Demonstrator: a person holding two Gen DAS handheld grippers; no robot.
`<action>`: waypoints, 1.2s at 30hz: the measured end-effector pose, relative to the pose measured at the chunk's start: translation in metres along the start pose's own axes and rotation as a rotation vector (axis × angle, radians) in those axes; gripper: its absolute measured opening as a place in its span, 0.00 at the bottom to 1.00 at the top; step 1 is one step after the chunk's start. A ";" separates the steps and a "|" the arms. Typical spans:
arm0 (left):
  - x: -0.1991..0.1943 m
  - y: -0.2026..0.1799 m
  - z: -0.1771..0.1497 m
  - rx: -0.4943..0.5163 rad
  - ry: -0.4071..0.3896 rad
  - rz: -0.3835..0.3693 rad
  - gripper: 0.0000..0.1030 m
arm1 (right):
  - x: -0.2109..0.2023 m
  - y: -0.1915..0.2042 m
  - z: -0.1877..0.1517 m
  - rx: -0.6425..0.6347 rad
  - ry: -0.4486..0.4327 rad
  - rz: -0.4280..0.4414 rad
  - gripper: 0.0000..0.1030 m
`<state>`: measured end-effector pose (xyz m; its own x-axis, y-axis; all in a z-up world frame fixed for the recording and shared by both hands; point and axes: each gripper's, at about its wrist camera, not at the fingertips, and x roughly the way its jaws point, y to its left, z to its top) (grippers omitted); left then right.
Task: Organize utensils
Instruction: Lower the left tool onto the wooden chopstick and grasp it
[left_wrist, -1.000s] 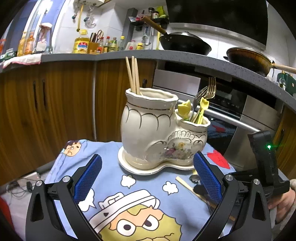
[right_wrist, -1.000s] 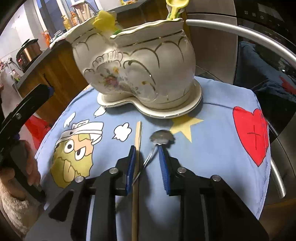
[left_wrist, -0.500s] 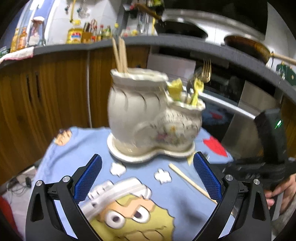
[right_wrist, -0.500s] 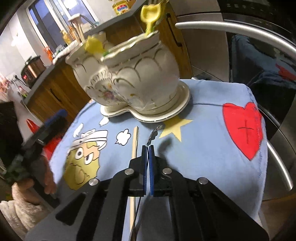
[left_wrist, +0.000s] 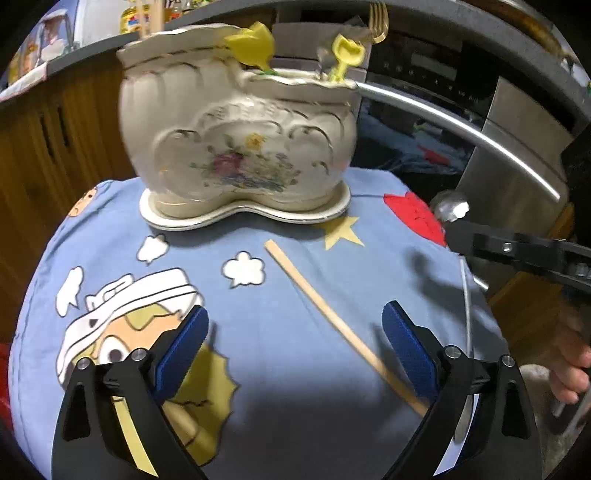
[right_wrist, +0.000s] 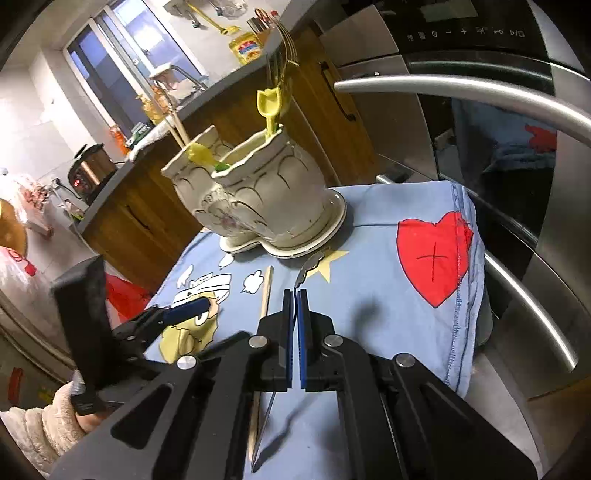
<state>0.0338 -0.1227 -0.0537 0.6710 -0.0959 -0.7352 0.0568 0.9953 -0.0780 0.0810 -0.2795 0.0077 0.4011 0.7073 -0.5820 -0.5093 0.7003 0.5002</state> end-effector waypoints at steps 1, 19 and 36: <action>0.004 -0.005 0.001 0.009 0.014 0.006 0.80 | 0.000 -0.001 -0.001 0.002 0.004 0.017 0.02; 0.008 -0.002 0.005 0.194 0.125 0.093 0.08 | -0.023 0.003 -0.007 -0.044 -0.022 0.106 0.02; -0.002 0.021 -0.001 0.100 0.102 0.087 0.18 | -0.026 0.013 -0.008 -0.091 -0.070 0.098 0.02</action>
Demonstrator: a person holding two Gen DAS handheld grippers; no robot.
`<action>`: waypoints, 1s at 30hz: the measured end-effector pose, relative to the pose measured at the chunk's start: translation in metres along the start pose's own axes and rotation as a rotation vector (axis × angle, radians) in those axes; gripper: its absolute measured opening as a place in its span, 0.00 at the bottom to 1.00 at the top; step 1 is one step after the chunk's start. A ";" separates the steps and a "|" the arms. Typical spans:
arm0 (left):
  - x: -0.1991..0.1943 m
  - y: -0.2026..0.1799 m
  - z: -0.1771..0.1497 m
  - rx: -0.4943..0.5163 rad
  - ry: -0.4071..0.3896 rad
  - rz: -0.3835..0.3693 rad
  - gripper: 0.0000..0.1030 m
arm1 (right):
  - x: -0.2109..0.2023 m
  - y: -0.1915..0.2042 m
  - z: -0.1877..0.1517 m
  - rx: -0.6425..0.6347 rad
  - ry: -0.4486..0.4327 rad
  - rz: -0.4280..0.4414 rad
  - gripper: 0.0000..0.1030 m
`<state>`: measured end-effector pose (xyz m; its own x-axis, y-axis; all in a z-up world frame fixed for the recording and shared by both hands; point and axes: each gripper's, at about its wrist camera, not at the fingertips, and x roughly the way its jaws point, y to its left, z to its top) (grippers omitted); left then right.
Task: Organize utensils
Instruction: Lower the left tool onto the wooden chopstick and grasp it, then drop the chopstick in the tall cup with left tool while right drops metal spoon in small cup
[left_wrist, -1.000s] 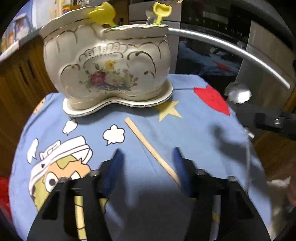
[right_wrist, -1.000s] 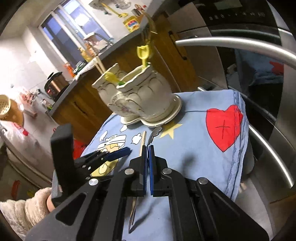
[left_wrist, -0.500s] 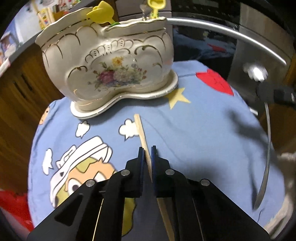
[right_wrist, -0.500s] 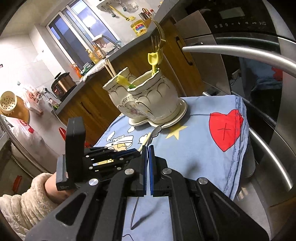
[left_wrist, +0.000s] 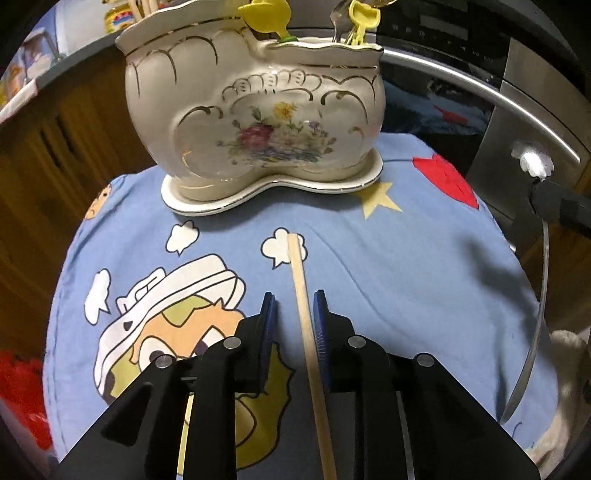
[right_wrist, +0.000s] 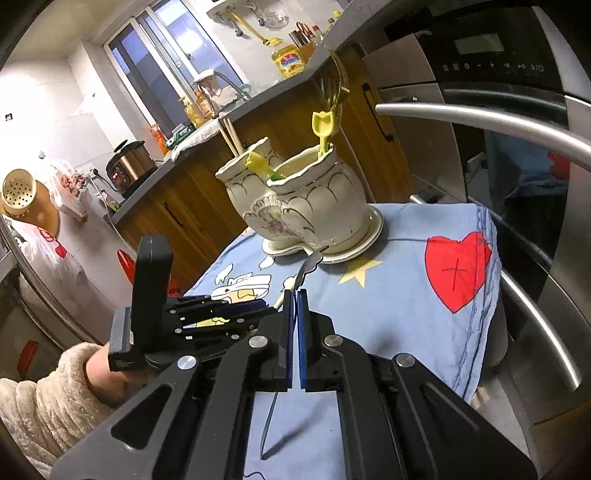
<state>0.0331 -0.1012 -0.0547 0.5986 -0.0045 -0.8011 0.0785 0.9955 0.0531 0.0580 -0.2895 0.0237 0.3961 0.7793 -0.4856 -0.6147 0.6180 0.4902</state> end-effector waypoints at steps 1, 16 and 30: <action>-0.001 0.000 -0.002 0.009 -0.008 0.005 0.08 | -0.001 0.000 0.000 0.000 -0.010 -0.001 0.02; -0.067 0.015 -0.016 0.045 -0.293 -0.149 0.06 | -0.028 0.018 0.009 -0.051 -0.242 -0.048 0.02; -0.127 0.047 0.005 0.006 -0.604 -0.231 0.06 | -0.021 0.051 0.043 -0.133 -0.359 -0.144 0.02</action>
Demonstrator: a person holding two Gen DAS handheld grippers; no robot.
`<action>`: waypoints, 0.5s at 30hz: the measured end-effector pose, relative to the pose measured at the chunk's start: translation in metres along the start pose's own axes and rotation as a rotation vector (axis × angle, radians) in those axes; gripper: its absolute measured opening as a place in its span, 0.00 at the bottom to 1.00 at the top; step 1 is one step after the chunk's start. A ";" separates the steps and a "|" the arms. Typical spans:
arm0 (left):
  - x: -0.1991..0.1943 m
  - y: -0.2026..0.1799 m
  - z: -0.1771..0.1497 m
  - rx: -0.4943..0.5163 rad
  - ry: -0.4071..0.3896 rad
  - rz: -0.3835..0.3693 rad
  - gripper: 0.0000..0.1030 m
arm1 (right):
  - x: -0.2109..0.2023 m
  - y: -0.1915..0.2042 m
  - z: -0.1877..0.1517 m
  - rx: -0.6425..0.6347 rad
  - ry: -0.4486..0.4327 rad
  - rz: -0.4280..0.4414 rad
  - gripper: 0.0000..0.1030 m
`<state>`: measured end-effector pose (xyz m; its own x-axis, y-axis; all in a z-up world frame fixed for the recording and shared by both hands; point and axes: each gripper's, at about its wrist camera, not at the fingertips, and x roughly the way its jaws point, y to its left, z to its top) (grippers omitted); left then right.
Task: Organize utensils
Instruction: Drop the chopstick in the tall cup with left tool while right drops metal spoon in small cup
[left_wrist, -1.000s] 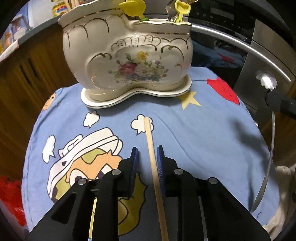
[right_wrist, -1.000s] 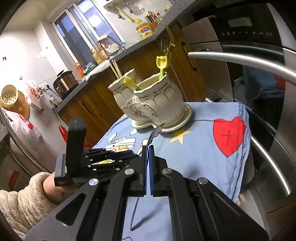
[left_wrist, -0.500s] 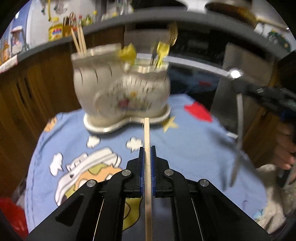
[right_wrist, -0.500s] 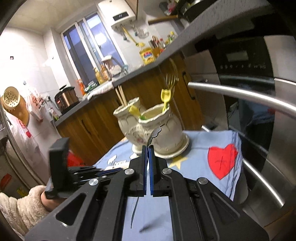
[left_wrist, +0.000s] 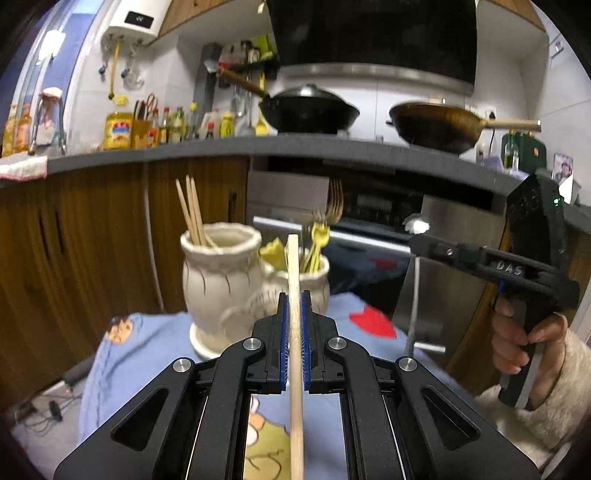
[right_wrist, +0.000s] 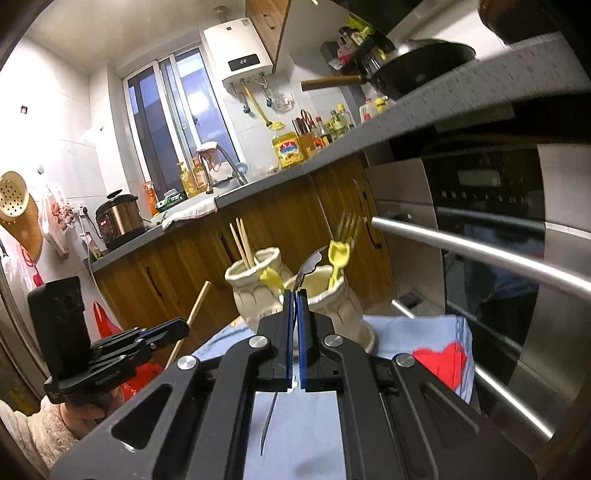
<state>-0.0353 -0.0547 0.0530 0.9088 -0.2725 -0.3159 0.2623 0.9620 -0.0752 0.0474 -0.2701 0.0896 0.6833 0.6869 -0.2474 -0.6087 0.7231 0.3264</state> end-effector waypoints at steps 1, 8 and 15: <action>-0.001 0.002 0.003 -0.001 -0.008 -0.005 0.06 | 0.001 0.001 0.004 -0.003 -0.005 -0.004 0.02; 0.005 0.007 0.032 -0.008 -0.096 -0.038 0.06 | 0.009 0.013 0.050 -0.011 -0.095 -0.003 0.02; 0.016 0.014 0.067 -0.019 -0.203 -0.046 0.06 | 0.017 0.022 0.085 -0.036 -0.205 -0.028 0.02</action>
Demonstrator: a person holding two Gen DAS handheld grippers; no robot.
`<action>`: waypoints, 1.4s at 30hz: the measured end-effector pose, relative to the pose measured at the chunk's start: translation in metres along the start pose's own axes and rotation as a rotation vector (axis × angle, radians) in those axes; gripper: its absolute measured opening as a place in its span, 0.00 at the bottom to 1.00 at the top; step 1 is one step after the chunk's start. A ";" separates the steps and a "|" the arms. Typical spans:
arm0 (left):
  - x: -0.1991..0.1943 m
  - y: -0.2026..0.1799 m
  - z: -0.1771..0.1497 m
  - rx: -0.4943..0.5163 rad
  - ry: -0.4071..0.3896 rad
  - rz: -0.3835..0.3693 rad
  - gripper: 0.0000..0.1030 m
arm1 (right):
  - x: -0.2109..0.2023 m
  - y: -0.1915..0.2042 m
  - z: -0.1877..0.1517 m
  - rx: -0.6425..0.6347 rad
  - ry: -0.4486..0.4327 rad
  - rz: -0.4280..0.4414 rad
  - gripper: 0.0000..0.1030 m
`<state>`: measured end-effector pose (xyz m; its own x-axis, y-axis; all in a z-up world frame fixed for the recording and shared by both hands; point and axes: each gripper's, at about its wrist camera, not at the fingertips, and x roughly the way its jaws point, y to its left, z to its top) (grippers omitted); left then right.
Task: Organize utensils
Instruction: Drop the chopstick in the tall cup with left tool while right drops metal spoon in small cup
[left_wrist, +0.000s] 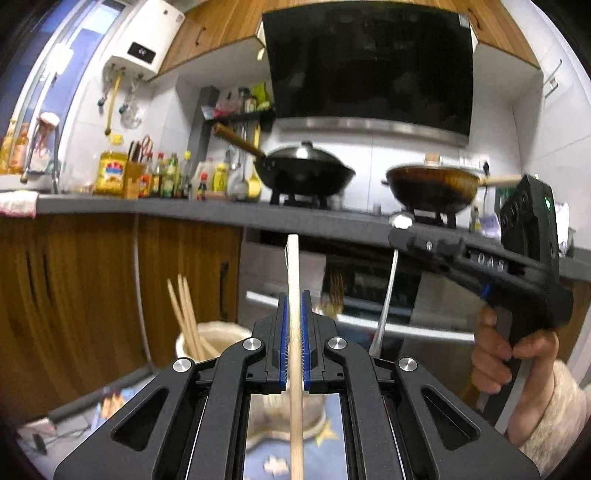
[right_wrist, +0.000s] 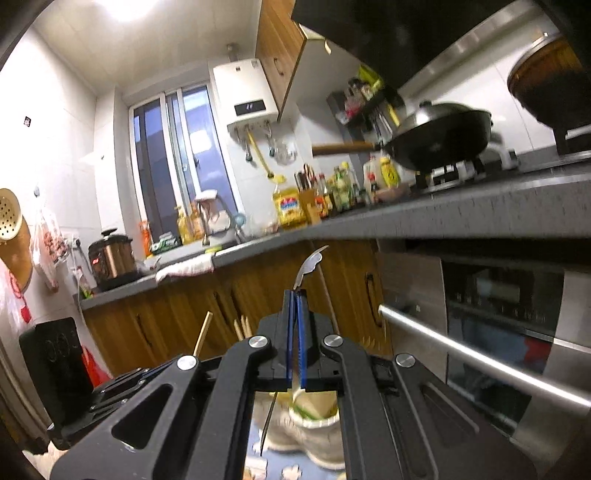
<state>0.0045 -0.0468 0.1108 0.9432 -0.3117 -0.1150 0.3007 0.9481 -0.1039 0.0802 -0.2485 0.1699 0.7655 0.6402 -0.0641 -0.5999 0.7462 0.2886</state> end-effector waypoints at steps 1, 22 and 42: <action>0.006 0.003 0.008 0.001 -0.021 0.008 0.06 | 0.003 -0.001 0.002 -0.001 -0.009 -0.006 0.02; 0.100 0.046 0.024 0.034 -0.226 0.221 0.06 | 0.069 -0.031 -0.029 -0.071 0.031 -0.150 0.02; 0.076 0.053 -0.037 0.018 -0.032 0.192 0.06 | 0.082 -0.009 -0.074 -0.235 0.183 -0.091 0.02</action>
<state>0.0869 -0.0229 0.0596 0.9873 -0.1234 -0.0998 0.1172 0.9910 -0.0654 0.1316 -0.1895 0.0913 0.7767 0.5754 -0.2561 -0.5848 0.8099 0.0463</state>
